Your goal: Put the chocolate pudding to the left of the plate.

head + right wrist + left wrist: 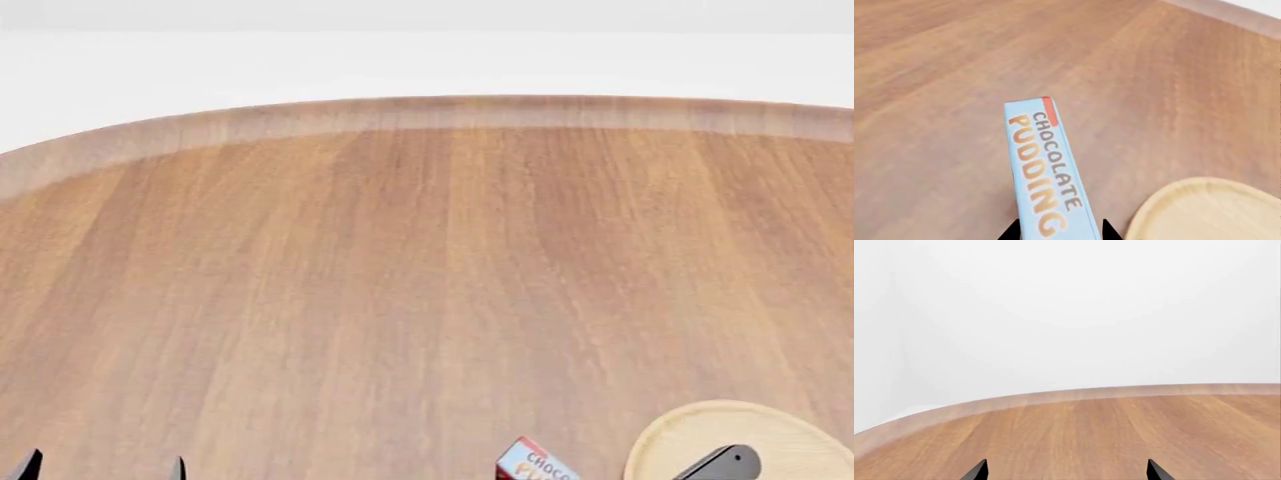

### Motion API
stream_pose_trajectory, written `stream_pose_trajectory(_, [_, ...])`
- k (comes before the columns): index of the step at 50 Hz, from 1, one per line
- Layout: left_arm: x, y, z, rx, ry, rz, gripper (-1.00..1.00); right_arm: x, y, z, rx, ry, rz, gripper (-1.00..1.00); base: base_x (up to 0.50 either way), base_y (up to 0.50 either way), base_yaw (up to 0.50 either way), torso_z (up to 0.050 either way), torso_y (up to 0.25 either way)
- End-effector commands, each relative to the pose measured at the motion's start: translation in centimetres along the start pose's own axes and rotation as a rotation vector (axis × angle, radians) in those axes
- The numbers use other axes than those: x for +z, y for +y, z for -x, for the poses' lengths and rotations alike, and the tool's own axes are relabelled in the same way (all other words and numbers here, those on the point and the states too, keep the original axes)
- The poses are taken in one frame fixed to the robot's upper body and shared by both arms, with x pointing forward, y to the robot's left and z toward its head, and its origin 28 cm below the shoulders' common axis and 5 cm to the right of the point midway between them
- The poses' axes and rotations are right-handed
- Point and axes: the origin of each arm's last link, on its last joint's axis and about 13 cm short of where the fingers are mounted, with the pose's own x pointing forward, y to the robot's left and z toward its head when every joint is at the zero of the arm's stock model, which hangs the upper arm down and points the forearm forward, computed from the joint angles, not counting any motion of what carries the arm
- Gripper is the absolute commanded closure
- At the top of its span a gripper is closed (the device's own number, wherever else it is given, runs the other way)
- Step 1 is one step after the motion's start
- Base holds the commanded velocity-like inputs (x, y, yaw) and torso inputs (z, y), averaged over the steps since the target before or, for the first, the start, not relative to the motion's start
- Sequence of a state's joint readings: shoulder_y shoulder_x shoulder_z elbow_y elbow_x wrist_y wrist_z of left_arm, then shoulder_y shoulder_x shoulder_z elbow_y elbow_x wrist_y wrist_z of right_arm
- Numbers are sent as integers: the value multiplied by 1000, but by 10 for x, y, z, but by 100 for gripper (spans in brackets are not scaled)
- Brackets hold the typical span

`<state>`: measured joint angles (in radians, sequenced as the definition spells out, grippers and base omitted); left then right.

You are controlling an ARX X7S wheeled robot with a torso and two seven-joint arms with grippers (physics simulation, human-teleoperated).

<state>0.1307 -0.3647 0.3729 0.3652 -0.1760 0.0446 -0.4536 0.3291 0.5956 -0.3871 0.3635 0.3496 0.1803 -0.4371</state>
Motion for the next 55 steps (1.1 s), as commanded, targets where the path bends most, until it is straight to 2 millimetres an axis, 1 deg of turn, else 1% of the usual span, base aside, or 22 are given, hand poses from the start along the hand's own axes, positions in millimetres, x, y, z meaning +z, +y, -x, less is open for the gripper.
stream_pose_trajectory(1, [0,0,1,-2,2,0,-100,-1,-5,-8,-12,6,9,100,0,0,0,0,0])
stream_pose_trajectory(7, [1,0,1,-4,3,1,-100,-1,-8,-16,-16,12,3,100,0,0,0,0,0])
stream_pose_trajectory(18, [1,0,0,-3,2,3,-100,-1,-8,-20,-16,13,-4,100,0,0,0,0,0])
stream_pose_trajectory(24, [1,-1,0,-5,3,3,-100,-3,-10,-26,-18,15,-7,100,0,0,0,0,0])
stream_pose_trajectory(27, [1,-1,0,-5,3,2,-100,0,-13,-30,-19,15,-10,100,0,0,0,0,0])
stream_pose_trajectory(38, [0,-1,0,-6,3,3,-100,1,-16,-39,-23,19,-19,100,0,0,0,0,1])
stream_pose_trajectory(55, [0,-1,0,-9,4,3,-100,-11,-13,-47,-19,34,-35,100,0,0,0,0,0])
